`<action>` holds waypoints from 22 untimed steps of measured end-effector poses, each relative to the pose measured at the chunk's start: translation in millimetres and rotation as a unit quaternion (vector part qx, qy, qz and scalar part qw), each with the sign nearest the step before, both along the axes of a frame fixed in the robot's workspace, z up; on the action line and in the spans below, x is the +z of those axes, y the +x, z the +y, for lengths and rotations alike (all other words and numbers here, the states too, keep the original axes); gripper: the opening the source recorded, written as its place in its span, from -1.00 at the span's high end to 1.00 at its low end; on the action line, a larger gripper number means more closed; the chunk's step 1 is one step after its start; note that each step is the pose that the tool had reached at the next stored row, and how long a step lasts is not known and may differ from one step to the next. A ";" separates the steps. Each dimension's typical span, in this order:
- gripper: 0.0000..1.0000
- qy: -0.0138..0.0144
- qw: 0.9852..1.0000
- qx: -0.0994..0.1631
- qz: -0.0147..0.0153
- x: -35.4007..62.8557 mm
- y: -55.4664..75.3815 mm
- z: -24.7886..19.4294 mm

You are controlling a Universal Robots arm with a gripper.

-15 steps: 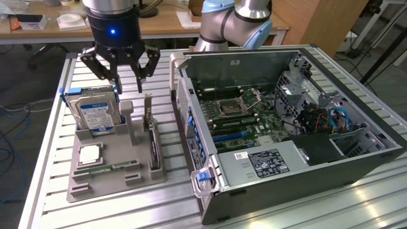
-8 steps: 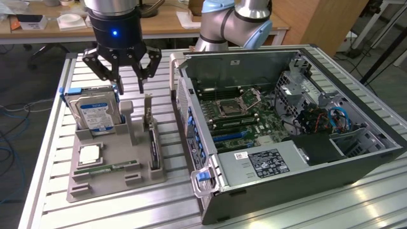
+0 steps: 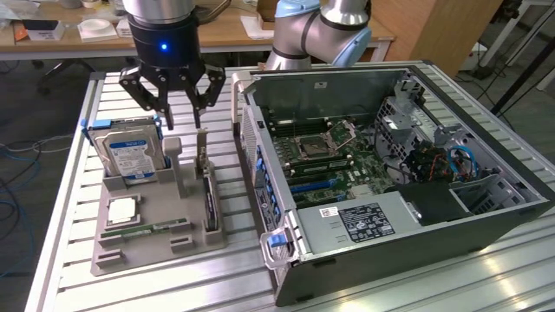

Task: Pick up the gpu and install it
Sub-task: 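Pick up the gpu and move the gpu toward the slot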

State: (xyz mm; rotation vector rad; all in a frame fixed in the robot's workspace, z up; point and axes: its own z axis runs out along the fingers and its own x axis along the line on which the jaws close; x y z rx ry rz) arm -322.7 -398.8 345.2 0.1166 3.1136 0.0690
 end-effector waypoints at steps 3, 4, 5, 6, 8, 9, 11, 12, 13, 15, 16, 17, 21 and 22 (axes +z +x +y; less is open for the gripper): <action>0.06 0.000 1.000 0.000 0.000 -0.9 2.3 0.0; 0.06 0.000 1.000 0.000 0.000 -1.3 2.8 0.0; 0.06 0.000 1.000 0.000 0.000 -1.7 3.1 0.0; 0.06 0.000 1.000 0.000 0.000 -2.1 3.3 0.0; 0.06 0.000 1.000 0.000 0.000 -2.6 4.0 -0.2; 0.06 0.000 1.000 0.000 0.000 -2.8 4.3 -0.3; 0.06 0.000 1.000 0.000 0.000 -3.4 4.8 -0.6; 0.06 0.000 1.000 0.000 0.000 -3.8 5.1 -0.7; 0.06 0.000 1.000 0.000 0.000 -4.1 5.3 -0.8; 0.06 0.000 1.000 0.000 0.000 -4.7 5.9 -1.1; 0.06 0.000 1.000 0.000 0.000 -5.0 6.2 -1.2; 0.06 0.000 1.000 0.000 0.000 -5.3 6.5 -1.3; 0.06 0.000 1.000 0.000 0.000 -6.5 7.5 -1.7; 0.06 0.000 1.000 0.000 0.000 -6.8 7.8 -1.8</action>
